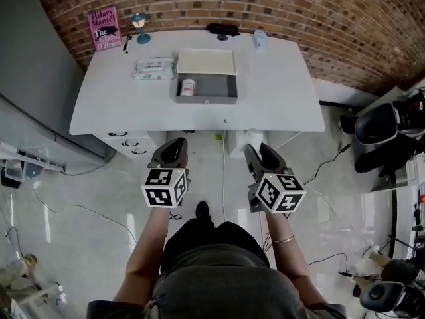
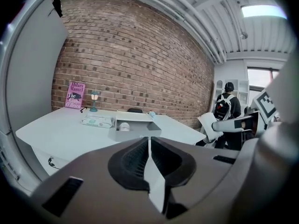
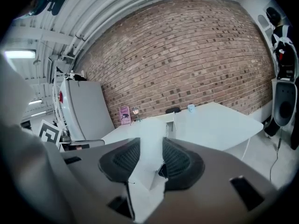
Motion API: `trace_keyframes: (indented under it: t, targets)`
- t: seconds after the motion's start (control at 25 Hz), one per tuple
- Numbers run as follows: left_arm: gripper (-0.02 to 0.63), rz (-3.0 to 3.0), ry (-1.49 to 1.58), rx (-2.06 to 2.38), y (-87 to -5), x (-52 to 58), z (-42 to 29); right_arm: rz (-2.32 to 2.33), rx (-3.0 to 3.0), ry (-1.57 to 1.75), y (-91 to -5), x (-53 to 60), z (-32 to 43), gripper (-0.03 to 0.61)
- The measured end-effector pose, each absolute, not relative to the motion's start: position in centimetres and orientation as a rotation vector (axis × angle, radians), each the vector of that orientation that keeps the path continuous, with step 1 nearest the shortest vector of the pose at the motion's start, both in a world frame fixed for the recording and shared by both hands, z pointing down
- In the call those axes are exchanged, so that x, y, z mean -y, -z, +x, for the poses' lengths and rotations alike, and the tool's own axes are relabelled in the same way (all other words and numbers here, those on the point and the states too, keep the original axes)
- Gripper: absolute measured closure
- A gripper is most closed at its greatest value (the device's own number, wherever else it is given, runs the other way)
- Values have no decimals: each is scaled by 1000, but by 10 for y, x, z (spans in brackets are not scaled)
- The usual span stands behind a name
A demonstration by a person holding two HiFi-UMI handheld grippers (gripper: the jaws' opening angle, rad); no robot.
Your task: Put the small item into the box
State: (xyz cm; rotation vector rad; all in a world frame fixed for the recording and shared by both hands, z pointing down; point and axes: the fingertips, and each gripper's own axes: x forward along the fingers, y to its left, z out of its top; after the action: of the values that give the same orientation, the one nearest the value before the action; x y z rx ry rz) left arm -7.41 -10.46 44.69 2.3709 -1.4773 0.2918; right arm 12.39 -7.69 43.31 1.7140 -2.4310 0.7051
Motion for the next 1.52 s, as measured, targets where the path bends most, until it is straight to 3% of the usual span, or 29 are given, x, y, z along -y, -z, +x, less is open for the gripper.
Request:
trace_keyframes:
  t: [1.52]
  targets:
    - [581,2221,-307,1605,-462,201,-83,1537,2517,-647,-426,230,125,426]
